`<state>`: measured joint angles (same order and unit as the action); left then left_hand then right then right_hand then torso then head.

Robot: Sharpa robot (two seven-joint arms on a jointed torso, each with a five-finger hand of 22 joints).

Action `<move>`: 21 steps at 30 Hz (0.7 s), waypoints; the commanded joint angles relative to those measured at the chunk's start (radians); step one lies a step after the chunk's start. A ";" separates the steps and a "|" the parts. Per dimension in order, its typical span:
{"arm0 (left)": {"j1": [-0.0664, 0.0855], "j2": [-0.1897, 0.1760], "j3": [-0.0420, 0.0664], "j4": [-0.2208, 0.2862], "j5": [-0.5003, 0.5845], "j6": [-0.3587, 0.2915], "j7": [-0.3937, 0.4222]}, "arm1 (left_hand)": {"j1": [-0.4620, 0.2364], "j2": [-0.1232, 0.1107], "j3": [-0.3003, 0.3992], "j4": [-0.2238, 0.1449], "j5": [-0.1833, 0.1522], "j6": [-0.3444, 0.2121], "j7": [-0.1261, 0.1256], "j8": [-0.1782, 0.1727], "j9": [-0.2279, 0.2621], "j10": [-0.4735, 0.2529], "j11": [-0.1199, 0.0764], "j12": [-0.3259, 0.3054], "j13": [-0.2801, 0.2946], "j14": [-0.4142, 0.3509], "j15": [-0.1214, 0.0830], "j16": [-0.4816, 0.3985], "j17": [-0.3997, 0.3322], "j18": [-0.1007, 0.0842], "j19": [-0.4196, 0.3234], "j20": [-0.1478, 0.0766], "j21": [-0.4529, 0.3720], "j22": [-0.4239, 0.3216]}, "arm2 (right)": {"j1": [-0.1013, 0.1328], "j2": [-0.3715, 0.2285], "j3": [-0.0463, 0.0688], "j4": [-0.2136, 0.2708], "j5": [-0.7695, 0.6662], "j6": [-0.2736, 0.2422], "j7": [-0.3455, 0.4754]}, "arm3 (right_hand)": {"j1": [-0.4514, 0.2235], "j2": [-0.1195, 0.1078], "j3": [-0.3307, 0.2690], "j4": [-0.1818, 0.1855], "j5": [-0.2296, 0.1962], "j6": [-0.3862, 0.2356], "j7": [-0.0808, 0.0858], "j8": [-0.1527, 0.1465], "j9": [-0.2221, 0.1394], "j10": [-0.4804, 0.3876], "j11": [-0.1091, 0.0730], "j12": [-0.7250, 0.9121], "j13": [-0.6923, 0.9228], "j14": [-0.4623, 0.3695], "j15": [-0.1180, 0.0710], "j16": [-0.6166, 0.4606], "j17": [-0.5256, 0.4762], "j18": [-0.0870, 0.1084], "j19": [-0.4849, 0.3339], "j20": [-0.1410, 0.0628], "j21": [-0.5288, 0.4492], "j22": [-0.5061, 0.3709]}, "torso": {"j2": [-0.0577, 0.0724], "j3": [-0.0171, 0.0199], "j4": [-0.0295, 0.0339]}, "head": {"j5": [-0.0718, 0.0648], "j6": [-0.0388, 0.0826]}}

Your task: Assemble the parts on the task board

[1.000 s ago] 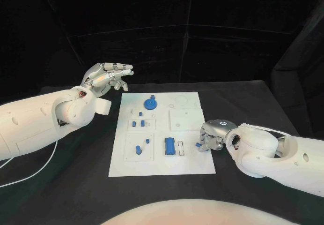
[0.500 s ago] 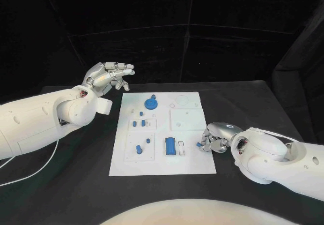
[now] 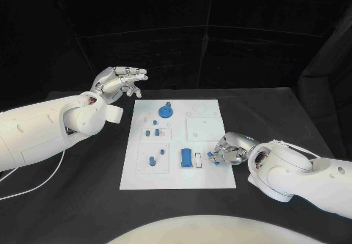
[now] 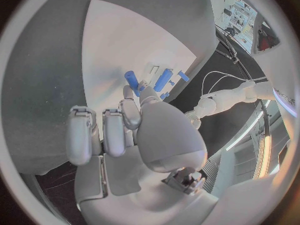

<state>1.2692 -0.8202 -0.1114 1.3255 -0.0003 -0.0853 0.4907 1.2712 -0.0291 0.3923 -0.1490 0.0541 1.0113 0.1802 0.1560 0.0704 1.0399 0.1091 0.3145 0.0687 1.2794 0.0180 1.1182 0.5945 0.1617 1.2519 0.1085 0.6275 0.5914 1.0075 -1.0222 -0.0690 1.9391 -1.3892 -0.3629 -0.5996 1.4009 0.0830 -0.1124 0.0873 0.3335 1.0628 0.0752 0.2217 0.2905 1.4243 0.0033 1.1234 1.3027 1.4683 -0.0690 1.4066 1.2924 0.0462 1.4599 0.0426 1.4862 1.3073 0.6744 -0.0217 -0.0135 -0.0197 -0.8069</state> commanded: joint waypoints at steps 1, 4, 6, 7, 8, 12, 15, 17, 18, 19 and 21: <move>0.002 0.000 0.001 0.002 0.003 0.010 0.009 | 0.002 0.004 -0.008 0.001 0.001 -0.007 0.002 0.003 0.001 -0.007 -0.001 0.006 0.000 -0.008 0.000 -0.001 -0.002 0.021 -0.002 0.006 -0.005 -0.001 | 0.001 0.016 0.000 -0.006 0.072 -0.046 0.013 | -0.023 -0.007 0.000 0.014 0.032 0.015 -0.002 -0.003 -0.002 0.015 -0.010 0.009 0.006 0.053 -0.002 0.005 0.003 -0.008 0.013 0.000 0.005 0.112 | 0.000 0.0008 -0.0011 | 0.000 -0.001; 0.002 0.001 0.001 0.002 0.003 0.011 0.009 | 0.002 0.004 -0.008 0.001 0.001 -0.007 0.002 0.003 0.001 -0.007 -0.001 0.006 0.000 -0.008 0.000 -0.001 -0.002 0.021 -0.002 0.006 -0.005 -0.001 | 0.001 0.031 0.000 -0.013 0.088 -0.041 0.013 | -0.048 -0.013 0.000 0.033 0.066 0.024 -0.005 -0.002 -0.001 0.028 -0.013 0.039 0.024 0.055 -0.004 0.012 0.014 -0.011 0.019 -0.001 0.010 0.121 | 0.000 0.0008 0.0006 | -0.001 -0.002; 0.002 0.002 0.001 0.003 0.003 0.011 0.009 | 0.002 0.004 -0.008 0.001 0.001 -0.007 0.002 0.003 0.001 -0.007 -0.001 0.006 0.000 -0.008 0.000 -0.001 -0.002 0.021 -0.002 0.006 -0.005 -0.001 | 0.001 0.046 0.000 -0.020 0.100 -0.033 0.011 | -0.057 -0.014 0.002 0.041 0.072 0.030 -0.007 -0.001 -0.001 0.031 -0.014 0.045 0.028 0.056 -0.005 0.014 0.018 -0.012 0.022 -0.003 0.012 0.125 | 0.001 0.0008 0.0020 | -0.001 -0.001; 0.002 0.002 0.001 0.003 0.003 0.011 0.009 | 0.002 0.004 -0.008 0.001 0.001 -0.007 0.002 0.003 0.001 -0.007 -0.001 0.006 0.000 -0.008 0.000 -0.001 -0.002 0.021 -0.002 0.006 -0.005 -0.001 | 0.001 0.050 0.000 -0.023 0.102 -0.031 0.011 | -0.062 -0.015 0.003 0.045 0.073 0.033 -0.008 -0.001 -0.001 0.033 -0.015 0.048 0.030 0.056 -0.006 0.015 0.019 -0.012 0.022 -0.003 0.012 0.125 | 0.001 0.0011 0.0025 | -0.001 -0.001; 0.002 0.001 0.001 0.003 0.003 0.011 0.009 | 0.002 0.004 -0.008 0.001 0.001 -0.007 0.002 0.003 0.001 -0.007 -0.001 0.006 0.000 -0.008 0.000 -0.001 -0.002 0.021 -0.002 0.006 -0.005 -0.001 | 0.001 0.055 0.000 -0.025 0.105 -0.029 0.009 | -0.065 -0.016 0.003 0.048 0.074 0.034 -0.008 -0.001 -0.001 0.034 -0.015 0.050 0.031 0.056 -0.006 0.015 0.020 -0.012 0.022 -0.003 0.012 0.126 | 0.001 0.0009 0.0018 | 0.001 -0.002; 0.002 0.001 0.001 0.004 0.003 0.011 0.009 | 0.002 0.004 -0.008 0.001 0.001 -0.007 0.002 0.003 0.001 -0.007 -0.001 0.006 0.000 -0.008 0.000 -0.001 -0.002 0.021 -0.002 0.006 -0.005 -0.001 | 0.001 0.068 0.000 -0.032 0.110 -0.025 0.004 | -0.073 -0.018 0.004 0.056 0.074 0.041 -0.010 -0.001 0.000 0.036 -0.016 0.051 0.033 0.057 -0.007 0.016 0.022 -0.012 0.023 -0.005 0.013 0.128 | 0.001 0.0014 -0.0004 | 0.006 -0.001; 0.002 0.000 0.001 0.004 0.003 0.011 0.009 | 0.002 0.004 -0.008 0.001 0.001 -0.007 0.002 0.003 0.001 -0.007 -0.001 0.006 0.000 -0.008 0.000 -0.001 -0.002 0.021 -0.002 0.006 -0.005 -0.001 | 0.001 0.078 0.000 -0.038 0.111 -0.017 -0.001 | -0.078 -0.018 0.005 0.060 0.075 0.045 -0.012 0.000 0.000 0.037 -0.017 0.052 0.033 0.057 -0.008 0.017 0.023 -0.012 0.024 -0.005 0.013 0.128 | 0.001 0.0013 -0.0007 | 0.007 -0.003; 0.002 0.000 0.001 0.005 0.003 0.011 0.009 | 0.002 0.004 -0.008 0.001 0.001 -0.007 0.002 0.003 0.001 -0.007 -0.001 0.006 0.000 -0.008 0.000 -0.001 -0.002 0.021 -0.002 0.006 -0.005 -0.001 | 0.001 0.084 0.000 -0.040 0.112 -0.005 -0.005 | -0.080 -0.019 0.006 0.062 0.076 0.047 -0.012 0.000 0.000 0.037 -0.018 0.052 0.034 0.057 -0.009 0.017 0.023 -0.012 0.024 -0.006 0.014 0.129 | 0.001 0.0010 -0.0011 | 0.008 -0.005; 0.002 0.000 0.001 0.005 0.003 0.011 0.008 | 0.002 0.004 -0.008 0.001 0.001 -0.007 0.002 0.003 0.001 -0.007 -0.001 0.006 0.000 -0.008 0.000 -0.001 -0.002 0.021 -0.002 0.006 -0.005 -0.001 | 0.001 0.086 0.000 -0.041 0.112 0.000 -0.007 | -0.082 -0.019 0.006 0.064 0.076 0.049 -0.013 0.000 0.001 0.037 -0.019 0.052 0.034 0.057 -0.009 0.017 0.024 -0.012 0.024 -0.006 0.014 0.129 | 0.001 0.0010 -0.0010 | 0.009 -0.005; 0.002 0.000 0.001 0.005 0.003 0.011 0.008 | 0.002 0.004 -0.008 0.001 0.001 -0.007 0.002 0.003 0.001 -0.007 -0.001 0.006 0.000 -0.008 0.000 -0.001 -0.002 0.021 -0.002 0.006 -0.005 -0.001 | 0.001 0.089 0.000 -0.042 0.113 0.007 -0.009 | -0.084 -0.020 0.006 0.066 0.076 0.050 -0.013 0.000 0.001 0.038 -0.019 0.053 0.034 0.057 -0.009 0.017 0.023 -0.012 0.024 -0.006 0.014 0.129 | 0.001 0.0012 -0.0010 | 0.009 -0.005; 0.002 0.000 0.001 0.005 0.003 0.011 0.008 | 0.002 0.004 -0.008 0.001 0.001 -0.007 0.002 0.003 0.001 -0.007 -0.001 0.006 0.000 -0.008 0.000 -0.001 -0.002 0.021 -0.002 0.006 -0.005 -0.001 | 0.001 0.093 0.000 -0.044 0.113 0.015 -0.012 | -0.087 -0.020 0.007 0.068 0.075 0.053 -0.015 0.001 0.001 0.038 -0.020 0.052 0.034 0.057 -0.010 0.017 0.024 -0.013 0.025 -0.007 0.014 0.130 | 0.000 0.0014 -0.0013 | 0.009 -0.006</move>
<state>1.2694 -0.8202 -0.1115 1.3284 -0.0003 -0.0848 0.4908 1.2712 -0.0291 0.3923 -0.1490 0.0541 1.0113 0.1802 0.1560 0.0704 1.0398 0.1091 0.3145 0.0687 1.2794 0.0180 1.1182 0.5945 0.1616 1.2519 0.1085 0.6275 0.5916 1.0075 -0.9310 -0.0690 1.8946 -1.2887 -0.3722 -0.6032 1.3234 0.0636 -0.1071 0.1506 0.4057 1.1112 0.0610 0.2236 0.2904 1.4476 -0.0057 1.1738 1.3111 1.4684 -0.0723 1.4194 1.3083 0.0461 1.4636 0.0389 1.4939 1.3074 0.6750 -0.0204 -0.0139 -0.0109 -0.8121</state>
